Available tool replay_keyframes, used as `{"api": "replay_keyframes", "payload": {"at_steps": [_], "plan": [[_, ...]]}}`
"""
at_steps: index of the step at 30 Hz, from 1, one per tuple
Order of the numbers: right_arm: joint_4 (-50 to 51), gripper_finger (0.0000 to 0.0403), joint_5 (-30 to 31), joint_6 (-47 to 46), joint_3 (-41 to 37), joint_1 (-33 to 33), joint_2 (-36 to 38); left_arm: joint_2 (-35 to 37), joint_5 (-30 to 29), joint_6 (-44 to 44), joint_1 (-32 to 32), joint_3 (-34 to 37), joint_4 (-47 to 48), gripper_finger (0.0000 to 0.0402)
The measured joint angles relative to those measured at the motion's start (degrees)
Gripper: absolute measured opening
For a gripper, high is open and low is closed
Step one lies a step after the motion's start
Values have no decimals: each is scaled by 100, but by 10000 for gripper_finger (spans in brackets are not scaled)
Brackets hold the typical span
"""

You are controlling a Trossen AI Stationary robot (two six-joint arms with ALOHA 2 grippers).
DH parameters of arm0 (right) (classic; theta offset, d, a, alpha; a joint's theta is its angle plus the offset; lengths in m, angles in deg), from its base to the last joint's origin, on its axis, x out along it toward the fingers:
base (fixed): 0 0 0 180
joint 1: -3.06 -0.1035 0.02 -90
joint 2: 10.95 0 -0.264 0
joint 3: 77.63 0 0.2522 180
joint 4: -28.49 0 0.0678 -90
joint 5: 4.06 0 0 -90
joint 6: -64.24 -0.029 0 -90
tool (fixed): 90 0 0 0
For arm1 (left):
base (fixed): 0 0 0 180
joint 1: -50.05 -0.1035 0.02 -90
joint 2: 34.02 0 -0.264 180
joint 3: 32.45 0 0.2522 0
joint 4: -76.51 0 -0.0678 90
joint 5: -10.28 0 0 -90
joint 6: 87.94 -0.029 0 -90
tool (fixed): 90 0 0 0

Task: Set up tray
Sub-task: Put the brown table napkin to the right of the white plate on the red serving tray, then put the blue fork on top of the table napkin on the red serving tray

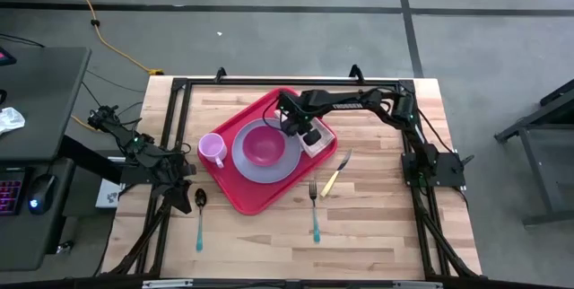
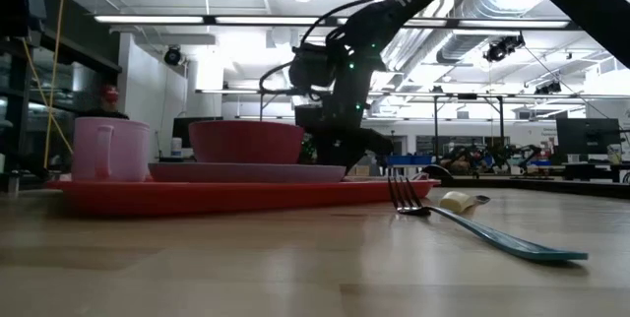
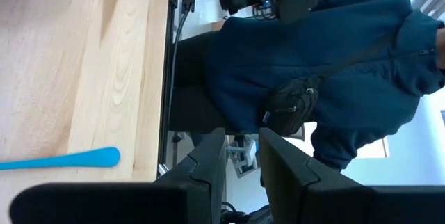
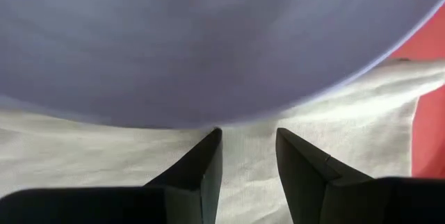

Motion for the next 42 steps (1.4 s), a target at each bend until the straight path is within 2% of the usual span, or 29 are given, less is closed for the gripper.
{"api": "replay_keyframes", "payload": {"at_steps": [13, 21, 31, 42], "plan": [[76, 113, 152, 18, 2, -50, 344, 2, -1, 2, 0, 0, 0, 117], [832, 113, 505, -211, 2, -149, 600, 0, -1, 2, -1, 2, 2, 117], [1478, 113, 393, -1742, 0, -581, 1470, 2, -16, 0, -2, 0, 2, 117], [2101, 113, 360, -3706, 0, -1723, 1944, 0, -58, -4, -2, 0, 2, 117]]}}
